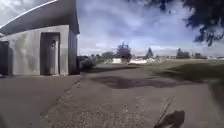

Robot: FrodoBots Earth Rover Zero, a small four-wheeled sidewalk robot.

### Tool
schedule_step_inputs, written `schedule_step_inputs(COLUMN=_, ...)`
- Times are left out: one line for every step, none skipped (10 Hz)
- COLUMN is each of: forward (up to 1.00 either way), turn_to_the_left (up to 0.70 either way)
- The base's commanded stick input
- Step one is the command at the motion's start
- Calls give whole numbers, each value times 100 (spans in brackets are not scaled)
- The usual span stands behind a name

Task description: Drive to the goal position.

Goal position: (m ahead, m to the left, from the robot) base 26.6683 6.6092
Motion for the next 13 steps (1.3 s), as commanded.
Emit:
schedule_step_inputs(forward=70, turn_to_the_left=-19)
schedule_step_inputs(forward=70, turn_to_the_left=-19)
schedule_step_inputs(forward=70, turn_to_the_left=-18)
schedule_step_inputs(forward=70, turn_to_the_left=-18)
schedule_step_inputs(forward=70, turn_to_the_left=-18)
schedule_step_inputs(forward=70, turn_to_the_left=-18)
schedule_step_inputs(forward=70, turn_to_the_left=-18)
schedule_step_inputs(forward=70, turn_to_the_left=-17)
schedule_step_inputs(forward=70, turn_to_the_left=-16)
schedule_step_inputs(forward=70, turn_to_the_left=-15)
schedule_step_inputs(forward=70, turn_to_the_left=-14)
schedule_step_inputs(forward=70, turn_to_the_left=-13)
schedule_step_inputs(forward=70, turn_to_the_left=-11)
